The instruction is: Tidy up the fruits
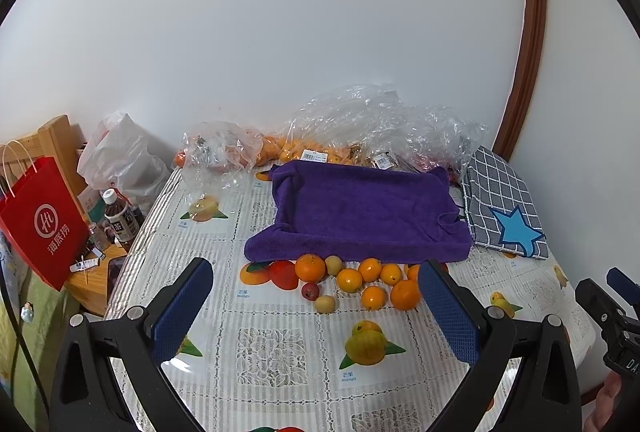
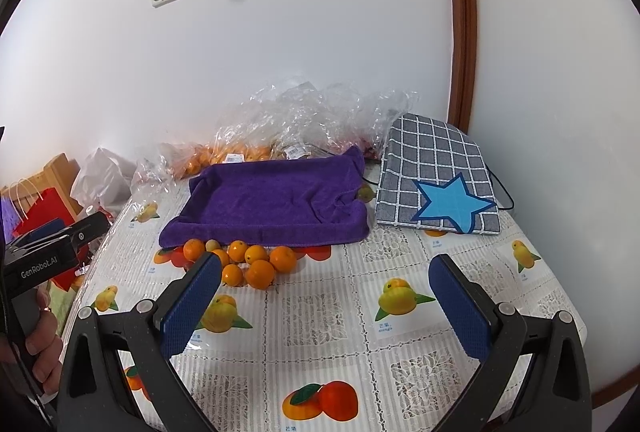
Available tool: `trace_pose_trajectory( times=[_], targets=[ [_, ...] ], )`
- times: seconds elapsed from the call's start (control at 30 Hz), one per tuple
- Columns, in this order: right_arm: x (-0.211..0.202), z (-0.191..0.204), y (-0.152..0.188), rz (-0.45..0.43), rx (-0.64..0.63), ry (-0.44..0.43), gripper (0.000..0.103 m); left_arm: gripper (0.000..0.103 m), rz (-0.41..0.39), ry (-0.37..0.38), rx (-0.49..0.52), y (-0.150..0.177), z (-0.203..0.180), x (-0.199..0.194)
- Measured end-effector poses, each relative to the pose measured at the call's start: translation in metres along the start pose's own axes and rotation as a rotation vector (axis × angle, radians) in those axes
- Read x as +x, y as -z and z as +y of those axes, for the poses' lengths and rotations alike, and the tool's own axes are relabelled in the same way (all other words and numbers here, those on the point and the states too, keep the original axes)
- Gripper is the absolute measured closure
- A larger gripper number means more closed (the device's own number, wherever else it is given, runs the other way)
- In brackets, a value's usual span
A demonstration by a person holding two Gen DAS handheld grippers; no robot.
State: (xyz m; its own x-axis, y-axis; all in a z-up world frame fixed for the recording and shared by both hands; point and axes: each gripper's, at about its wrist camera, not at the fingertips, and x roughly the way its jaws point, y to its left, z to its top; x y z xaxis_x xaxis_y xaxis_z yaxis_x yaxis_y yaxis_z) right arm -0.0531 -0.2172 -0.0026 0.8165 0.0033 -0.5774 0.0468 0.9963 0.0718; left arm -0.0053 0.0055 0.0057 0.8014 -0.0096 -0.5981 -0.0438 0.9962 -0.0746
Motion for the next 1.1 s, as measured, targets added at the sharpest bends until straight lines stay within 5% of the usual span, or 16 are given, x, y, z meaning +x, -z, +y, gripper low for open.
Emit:
trace_pose_trajectory(
  times=[1.1],
  targets=[
    [0.038,0.006,0.009,0.039,-0.054,0.022,0.001,0.0,0.029,-0.015,0.02,0.005,0.005,0.034]
  ],
)
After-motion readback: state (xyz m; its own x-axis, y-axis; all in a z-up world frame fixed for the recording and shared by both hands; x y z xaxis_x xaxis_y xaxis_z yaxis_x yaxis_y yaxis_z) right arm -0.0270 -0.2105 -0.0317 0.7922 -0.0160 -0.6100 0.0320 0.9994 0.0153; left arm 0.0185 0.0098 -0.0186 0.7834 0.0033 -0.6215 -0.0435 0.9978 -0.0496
